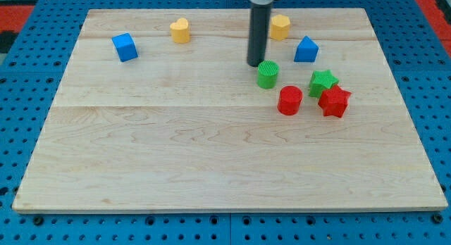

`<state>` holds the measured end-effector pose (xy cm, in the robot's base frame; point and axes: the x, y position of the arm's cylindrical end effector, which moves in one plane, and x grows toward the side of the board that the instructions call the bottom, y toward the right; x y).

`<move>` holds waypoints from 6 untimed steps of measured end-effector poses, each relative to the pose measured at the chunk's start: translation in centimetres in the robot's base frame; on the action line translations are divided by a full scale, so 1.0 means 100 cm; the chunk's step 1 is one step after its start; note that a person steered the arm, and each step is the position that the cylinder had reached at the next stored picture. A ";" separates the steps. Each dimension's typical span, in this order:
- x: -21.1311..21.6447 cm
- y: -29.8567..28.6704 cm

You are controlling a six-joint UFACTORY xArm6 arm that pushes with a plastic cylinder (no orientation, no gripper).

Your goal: Slightly move the blue triangle towards the green star

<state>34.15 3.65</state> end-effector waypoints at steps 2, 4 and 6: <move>0.038 0.045; 0.018 -0.002; -0.018 -0.066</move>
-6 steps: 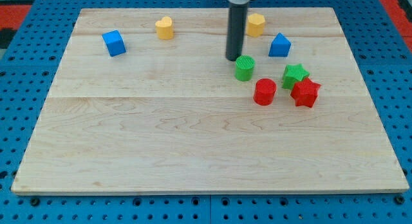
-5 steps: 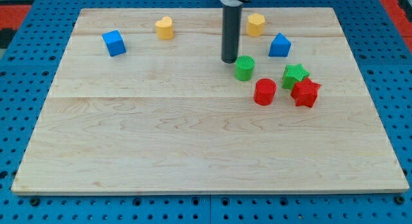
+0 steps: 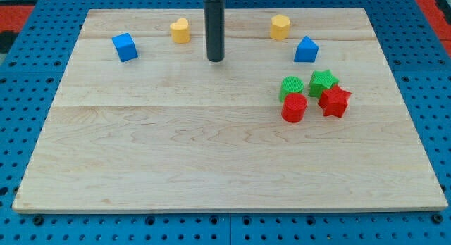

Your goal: Slightly move the blue triangle towards the green star

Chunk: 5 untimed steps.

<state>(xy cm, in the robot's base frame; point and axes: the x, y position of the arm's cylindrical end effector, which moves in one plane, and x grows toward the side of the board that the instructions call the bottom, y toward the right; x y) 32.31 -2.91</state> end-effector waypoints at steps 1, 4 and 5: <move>0.000 -0.001; -0.045 0.114; -0.046 0.160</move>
